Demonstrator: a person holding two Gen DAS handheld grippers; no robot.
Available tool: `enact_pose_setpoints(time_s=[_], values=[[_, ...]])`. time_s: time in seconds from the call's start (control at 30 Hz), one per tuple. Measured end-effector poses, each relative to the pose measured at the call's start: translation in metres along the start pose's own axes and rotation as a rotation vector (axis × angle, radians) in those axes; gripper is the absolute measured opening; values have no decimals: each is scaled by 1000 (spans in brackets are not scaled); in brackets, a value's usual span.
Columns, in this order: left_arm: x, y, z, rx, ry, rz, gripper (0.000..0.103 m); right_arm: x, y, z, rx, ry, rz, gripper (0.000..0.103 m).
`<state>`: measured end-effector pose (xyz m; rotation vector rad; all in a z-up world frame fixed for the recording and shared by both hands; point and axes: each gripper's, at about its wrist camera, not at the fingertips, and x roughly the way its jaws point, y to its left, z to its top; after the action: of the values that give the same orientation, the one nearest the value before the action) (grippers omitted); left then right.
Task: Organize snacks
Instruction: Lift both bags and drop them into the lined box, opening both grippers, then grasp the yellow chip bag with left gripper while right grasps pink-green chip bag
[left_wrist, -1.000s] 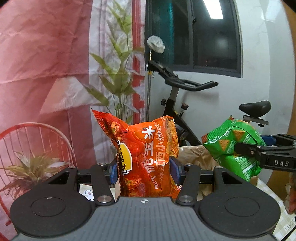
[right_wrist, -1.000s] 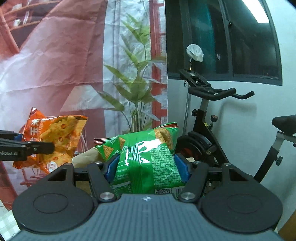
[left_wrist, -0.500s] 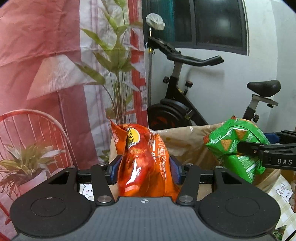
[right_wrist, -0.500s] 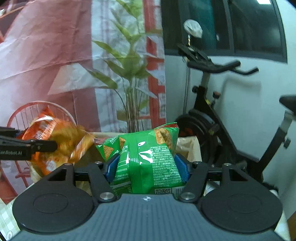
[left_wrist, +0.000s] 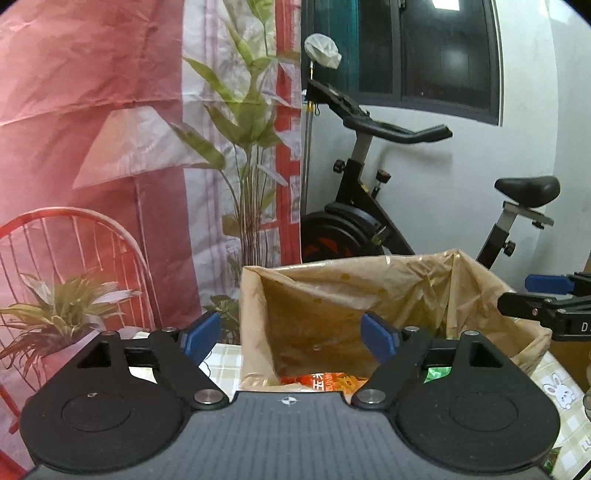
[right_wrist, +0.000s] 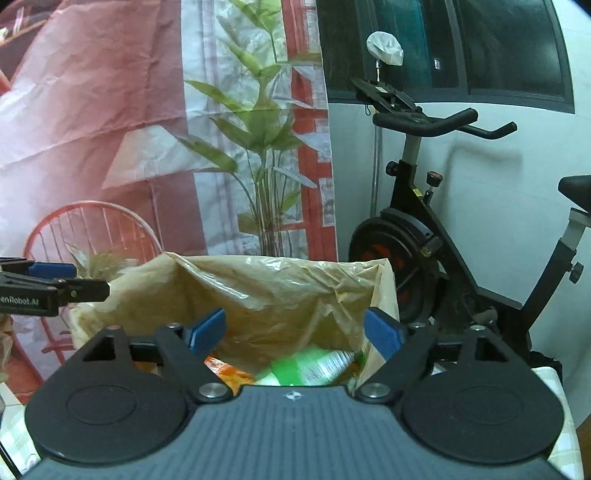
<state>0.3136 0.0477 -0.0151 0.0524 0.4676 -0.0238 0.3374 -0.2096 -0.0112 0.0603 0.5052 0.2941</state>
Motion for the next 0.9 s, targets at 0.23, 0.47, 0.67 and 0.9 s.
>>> enact_pose_setpoints(time_s=[0.23, 0.47, 0.67, 0.9], values=[[-48, 9, -18, -14, -26, -41, 87, -48, 11, -9, -14, -20, 72, 93], [-72, 10, -63, -15, -3, -65, 88, -87, 20, -52, -25, 23, 77, 99], [-72, -1, -92, -10, 18, -90, 88, -104, 15, -93, 48, 78, 37, 99], [-64, -9, -118, -59, 66, -127, 88, -109, 42, -123, -106, 156, 25, 101]])
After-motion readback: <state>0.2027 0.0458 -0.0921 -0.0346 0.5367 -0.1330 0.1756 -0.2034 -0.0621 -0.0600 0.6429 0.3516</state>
